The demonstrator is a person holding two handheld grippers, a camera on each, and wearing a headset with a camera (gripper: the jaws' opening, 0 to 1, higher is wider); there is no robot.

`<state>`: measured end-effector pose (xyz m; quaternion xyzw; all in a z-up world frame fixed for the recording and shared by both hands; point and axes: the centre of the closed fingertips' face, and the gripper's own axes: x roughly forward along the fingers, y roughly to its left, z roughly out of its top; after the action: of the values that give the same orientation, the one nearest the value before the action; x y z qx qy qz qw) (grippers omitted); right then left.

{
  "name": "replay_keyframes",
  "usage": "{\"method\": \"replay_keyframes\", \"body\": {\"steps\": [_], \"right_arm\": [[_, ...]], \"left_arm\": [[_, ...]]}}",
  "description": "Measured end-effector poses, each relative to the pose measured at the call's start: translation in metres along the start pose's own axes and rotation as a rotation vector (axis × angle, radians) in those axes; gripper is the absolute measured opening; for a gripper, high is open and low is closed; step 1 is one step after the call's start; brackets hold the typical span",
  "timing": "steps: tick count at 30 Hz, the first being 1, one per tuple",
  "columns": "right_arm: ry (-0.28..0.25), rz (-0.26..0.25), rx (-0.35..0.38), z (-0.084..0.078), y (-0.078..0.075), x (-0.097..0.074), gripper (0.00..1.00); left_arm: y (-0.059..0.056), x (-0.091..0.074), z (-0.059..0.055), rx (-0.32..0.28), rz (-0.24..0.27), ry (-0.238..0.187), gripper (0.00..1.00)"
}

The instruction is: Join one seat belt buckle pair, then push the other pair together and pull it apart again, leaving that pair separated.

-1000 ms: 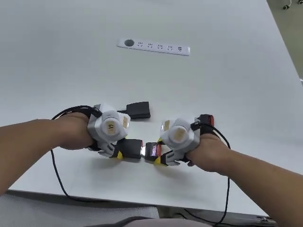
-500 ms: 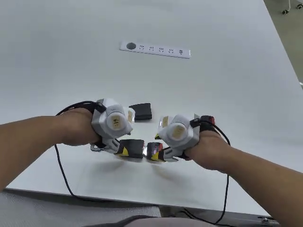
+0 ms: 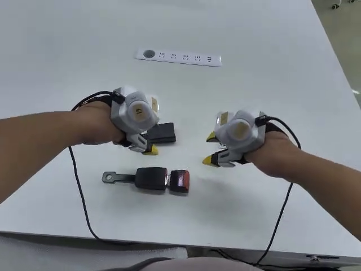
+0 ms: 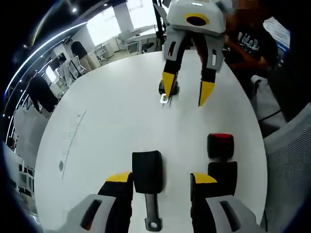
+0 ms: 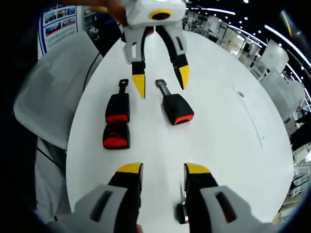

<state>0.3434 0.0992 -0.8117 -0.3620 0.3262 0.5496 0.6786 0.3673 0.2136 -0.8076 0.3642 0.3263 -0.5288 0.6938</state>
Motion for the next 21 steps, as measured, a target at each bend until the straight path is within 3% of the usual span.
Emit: {"method": "replay_keyframes", "body": {"steps": [3, 8, 13, 21], "right_arm": [[0.014, -0.018, 0.014, -0.016, -0.017, -0.008, 0.35], [0.073, -0.022, 0.032, -0.056, -0.035, -0.016, 0.35], [0.117, -0.018, 0.076, -0.095, -0.046, -0.016, 0.36], [0.113, 0.020, 0.096, -0.102, -0.045, -0.011, 0.36]], "left_arm": [[0.008, 0.004, 0.003, -0.018, -0.006, -0.006, 0.45], [0.019, 0.019, -0.003, -0.035, -0.009, 0.024, 0.46], [0.013, 0.030, -0.013, 0.001, -0.079, 0.058, 0.43], [0.022, 0.040, -0.023, 0.001, -0.109, 0.087, 0.39]]}}
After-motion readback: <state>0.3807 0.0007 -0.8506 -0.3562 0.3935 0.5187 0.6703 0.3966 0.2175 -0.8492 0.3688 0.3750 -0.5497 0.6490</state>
